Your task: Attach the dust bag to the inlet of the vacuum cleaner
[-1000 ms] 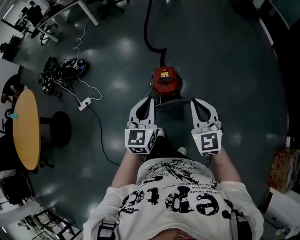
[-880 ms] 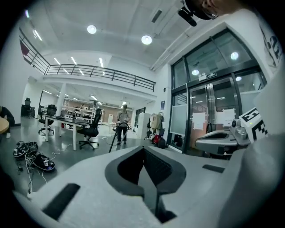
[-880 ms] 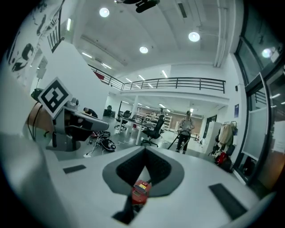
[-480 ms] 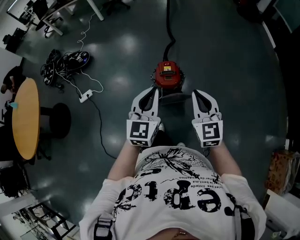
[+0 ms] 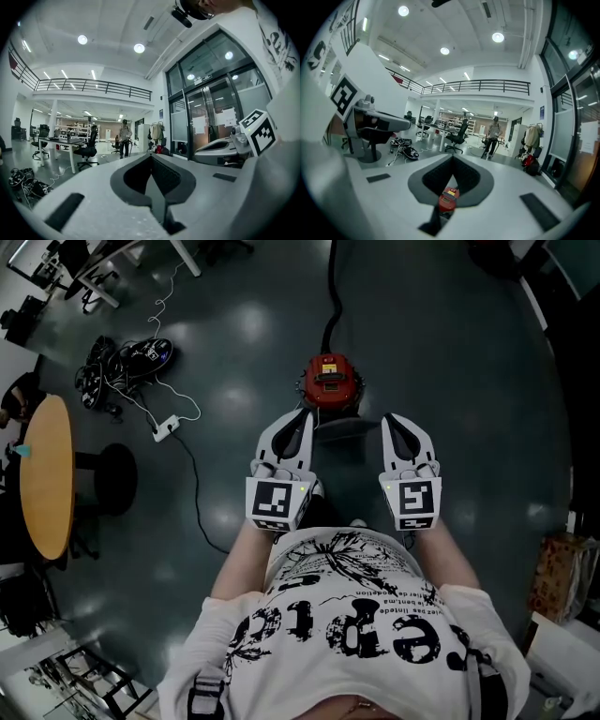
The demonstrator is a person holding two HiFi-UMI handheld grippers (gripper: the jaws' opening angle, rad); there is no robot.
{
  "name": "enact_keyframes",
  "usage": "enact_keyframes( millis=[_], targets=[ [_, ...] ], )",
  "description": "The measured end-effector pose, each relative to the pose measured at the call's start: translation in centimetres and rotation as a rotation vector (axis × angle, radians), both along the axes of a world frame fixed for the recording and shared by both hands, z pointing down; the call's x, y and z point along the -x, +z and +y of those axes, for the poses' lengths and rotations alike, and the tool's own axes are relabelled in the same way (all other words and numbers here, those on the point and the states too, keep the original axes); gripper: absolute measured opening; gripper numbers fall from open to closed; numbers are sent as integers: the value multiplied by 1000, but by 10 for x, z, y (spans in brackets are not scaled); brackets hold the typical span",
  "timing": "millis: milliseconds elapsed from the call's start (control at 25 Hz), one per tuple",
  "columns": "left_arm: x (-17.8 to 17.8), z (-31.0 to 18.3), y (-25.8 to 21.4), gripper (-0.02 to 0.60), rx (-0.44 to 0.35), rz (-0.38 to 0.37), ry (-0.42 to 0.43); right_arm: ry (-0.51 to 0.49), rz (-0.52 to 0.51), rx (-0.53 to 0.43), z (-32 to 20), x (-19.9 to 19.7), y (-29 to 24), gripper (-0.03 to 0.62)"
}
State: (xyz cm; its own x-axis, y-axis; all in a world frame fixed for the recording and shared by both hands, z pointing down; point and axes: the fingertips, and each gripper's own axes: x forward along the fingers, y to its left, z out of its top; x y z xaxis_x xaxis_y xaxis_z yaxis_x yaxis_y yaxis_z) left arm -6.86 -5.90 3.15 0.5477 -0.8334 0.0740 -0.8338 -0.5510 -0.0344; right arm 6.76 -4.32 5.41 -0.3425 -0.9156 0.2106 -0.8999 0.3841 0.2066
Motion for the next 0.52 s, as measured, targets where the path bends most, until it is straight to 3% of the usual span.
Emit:
enact_keyframes(
  millis=[520],
  targets=[
    [-6, -15, 3, 5, 36, 17, -72, -12, -38, 3, -8, -12, -7, 2]
  ],
)
